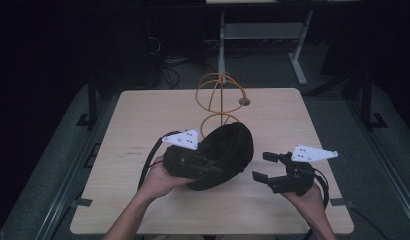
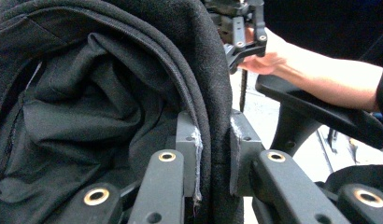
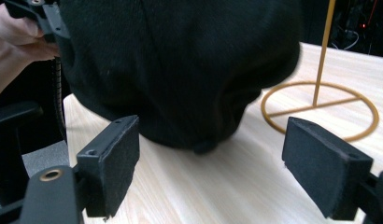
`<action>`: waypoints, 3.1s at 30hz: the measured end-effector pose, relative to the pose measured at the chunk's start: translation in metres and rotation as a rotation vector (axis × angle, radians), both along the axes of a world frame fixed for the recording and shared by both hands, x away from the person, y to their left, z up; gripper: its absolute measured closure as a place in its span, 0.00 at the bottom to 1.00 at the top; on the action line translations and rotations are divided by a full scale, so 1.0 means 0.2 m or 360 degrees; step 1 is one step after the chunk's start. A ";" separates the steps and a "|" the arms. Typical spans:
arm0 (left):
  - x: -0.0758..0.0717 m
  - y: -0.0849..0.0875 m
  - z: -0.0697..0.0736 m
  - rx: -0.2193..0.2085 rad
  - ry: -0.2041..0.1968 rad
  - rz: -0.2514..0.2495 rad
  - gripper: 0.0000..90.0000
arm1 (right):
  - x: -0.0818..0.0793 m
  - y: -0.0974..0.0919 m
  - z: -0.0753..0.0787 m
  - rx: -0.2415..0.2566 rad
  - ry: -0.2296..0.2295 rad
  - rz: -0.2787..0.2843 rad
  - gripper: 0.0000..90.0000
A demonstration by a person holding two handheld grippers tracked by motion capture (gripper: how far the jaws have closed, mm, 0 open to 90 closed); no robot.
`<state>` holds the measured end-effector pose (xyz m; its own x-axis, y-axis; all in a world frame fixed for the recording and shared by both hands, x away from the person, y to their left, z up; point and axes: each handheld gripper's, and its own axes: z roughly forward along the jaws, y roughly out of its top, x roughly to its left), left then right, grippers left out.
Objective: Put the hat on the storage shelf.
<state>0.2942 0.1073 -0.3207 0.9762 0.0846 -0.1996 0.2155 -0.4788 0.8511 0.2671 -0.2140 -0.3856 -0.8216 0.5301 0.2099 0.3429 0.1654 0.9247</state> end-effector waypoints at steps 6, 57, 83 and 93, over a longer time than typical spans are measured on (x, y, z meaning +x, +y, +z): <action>-0.01 -0.09 0.03 -0.0008 -0.0015 -0.0062 0.86 | 0.01 0.02 0.01 0.0032 -0.0046 -0.0015 0.24; 0.02 0.21 -0.03 0.0160 -0.0196 0.0392 0.51 | 0.01 -0.10 0.38 -0.0095 -0.0275 -0.0183 0.96; 0.03 0.66 -0.48 0.0422 -0.0150 0.0817 0.36 | 0.23 -0.16 0.71 -0.0268 -0.0281 -0.0304 0.96; 0.04 0.68 -0.50 0.0406 -0.0168 0.0842 0.34 | 0.39 -0.06 0.87 -0.0299 -0.0302 -0.0291 0.96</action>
